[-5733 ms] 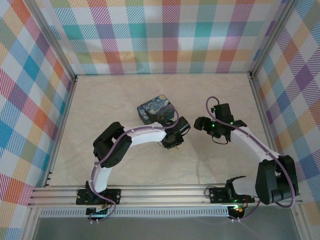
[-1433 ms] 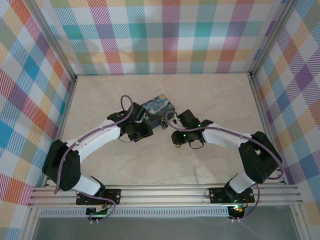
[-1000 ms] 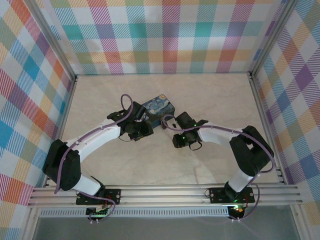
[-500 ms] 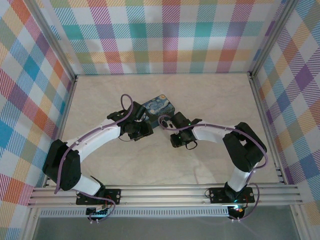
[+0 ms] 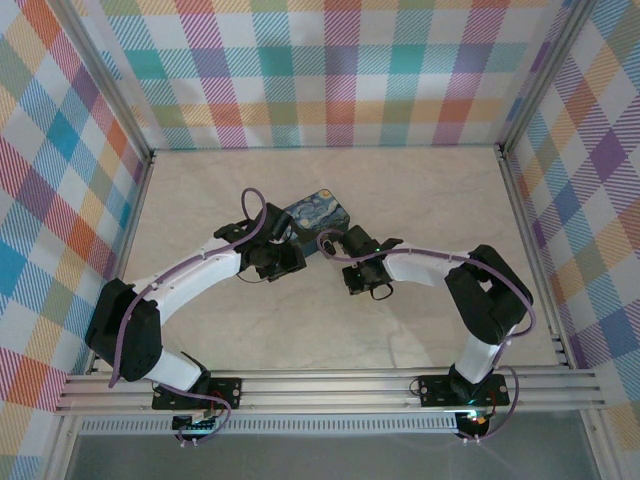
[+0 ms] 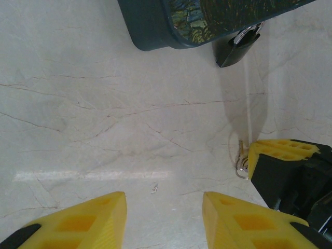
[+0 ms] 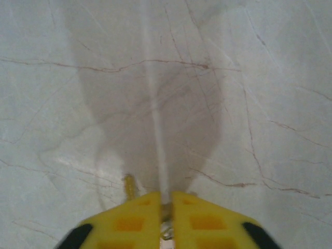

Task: Unlock a padlock with a key

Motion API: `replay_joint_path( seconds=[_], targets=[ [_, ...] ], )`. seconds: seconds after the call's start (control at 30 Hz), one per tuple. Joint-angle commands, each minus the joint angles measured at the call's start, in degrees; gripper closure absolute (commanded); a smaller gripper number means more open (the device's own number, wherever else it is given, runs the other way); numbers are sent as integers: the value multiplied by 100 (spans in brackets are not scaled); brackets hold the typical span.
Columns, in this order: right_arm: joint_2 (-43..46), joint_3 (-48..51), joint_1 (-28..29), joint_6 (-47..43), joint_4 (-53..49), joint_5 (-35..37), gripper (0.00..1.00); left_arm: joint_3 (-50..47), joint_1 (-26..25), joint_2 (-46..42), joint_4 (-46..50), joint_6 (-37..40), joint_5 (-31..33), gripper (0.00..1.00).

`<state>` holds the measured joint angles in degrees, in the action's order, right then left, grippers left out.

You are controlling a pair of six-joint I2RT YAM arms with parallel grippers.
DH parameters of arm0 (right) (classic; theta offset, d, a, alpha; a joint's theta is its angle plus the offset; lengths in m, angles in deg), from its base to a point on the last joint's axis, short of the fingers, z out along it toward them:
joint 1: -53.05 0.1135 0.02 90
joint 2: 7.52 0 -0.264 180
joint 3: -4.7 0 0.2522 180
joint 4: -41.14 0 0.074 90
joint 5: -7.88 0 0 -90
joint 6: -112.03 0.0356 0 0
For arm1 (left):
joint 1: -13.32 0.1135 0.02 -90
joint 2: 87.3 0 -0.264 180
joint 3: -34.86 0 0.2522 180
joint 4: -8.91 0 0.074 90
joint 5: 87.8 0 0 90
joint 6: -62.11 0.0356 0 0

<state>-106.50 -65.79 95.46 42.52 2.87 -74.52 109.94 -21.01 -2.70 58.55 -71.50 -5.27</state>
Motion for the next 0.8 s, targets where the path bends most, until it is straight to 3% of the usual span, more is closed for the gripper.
replay_joint_path(
  seconds=[0.0, 0.2, 0.4, 0.53, 0.77],
  targets=[
    [365, -153, 13, 131, -315, -153, 76, -50, 31, -171, 90, 76, 43, 57],
    [777, -471, 13, 660, -840, -73, 62, 20, 31, -146, 112, 132, 26, 57],
    [687, -406, 13, 2728, -1544, 254, 62, 3, 31, -82, 21, 154, -68, 57],
    [491, -222, 13, 4055, -1428, 131, 62, -2, 31, -4, -60, 178, -165, 57],
    [157, -188, 13, 5251, -1007, -11, 62, -32, 40, -37, -23, 286, -234, 57]
  ],
)
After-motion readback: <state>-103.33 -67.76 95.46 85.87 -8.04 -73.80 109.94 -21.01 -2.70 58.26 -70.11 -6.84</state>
